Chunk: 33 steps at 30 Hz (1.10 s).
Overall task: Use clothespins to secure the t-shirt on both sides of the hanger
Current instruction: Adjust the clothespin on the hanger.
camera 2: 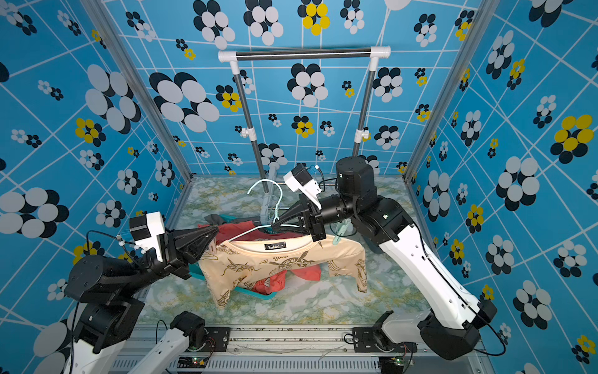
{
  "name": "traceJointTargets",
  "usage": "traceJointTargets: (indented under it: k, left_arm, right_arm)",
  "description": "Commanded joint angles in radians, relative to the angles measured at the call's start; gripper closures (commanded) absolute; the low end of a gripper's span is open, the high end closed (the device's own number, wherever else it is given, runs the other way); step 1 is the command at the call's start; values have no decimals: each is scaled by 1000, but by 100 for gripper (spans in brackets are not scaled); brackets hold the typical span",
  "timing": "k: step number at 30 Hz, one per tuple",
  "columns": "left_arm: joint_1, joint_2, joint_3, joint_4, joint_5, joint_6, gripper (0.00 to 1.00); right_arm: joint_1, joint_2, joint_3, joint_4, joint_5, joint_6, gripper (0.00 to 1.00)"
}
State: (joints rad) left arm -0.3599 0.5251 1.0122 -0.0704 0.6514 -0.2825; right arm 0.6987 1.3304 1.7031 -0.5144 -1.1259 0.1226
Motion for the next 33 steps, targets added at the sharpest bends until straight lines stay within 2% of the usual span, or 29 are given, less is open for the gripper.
traceJointTargets:
  k: [1, 5, 6, 7, 8, 10, 19, 25, 30, 33]
  left_arm:
    - [15, 2, -27, 40, -64, -62, 100]
    - [17, -5, -41, 59, -39, -63, 100]
    - [18, -5, -41, 59, -30, -59, 90]
    - [18, -4, -40, 59, -28, -59, 86]
    - [17, -4, -42, 58, -24, -56, 88]
    - [19, -2, -41, 57, -10, -57, 100]
    - [26, -14, -89, 92, -21, -94, 100]
    - [42, -31, -101, 106, -106, -102, 100]
    - [62, -9, -107, 128, -225, -149, 100]
    - [83, 17, -115, 172, -232, -203, 100]
  right_arm:
    - [13, -14, 9, 138, -118, 47, 100]
    - [13, -8, 14, 156, -116, 63, 100]
    - [12, -5, 15, 158, -116, 68, 100]
    - [13, -1, 15, 160, -117, 72, 100]
    - [13, 2, 19, 162, -117, 77, 100]
    - [13, 6, 21, 170, -118, 88, 100]
    - [14, 9, 35, 255, -129, 141, 100]
    - [12, 4, 28, 264, -138, 145, 100]
    - [13, -8, 4, 269, -141, 142, 100]
    - [13, -1, 6, 264, -141, 140, 100]
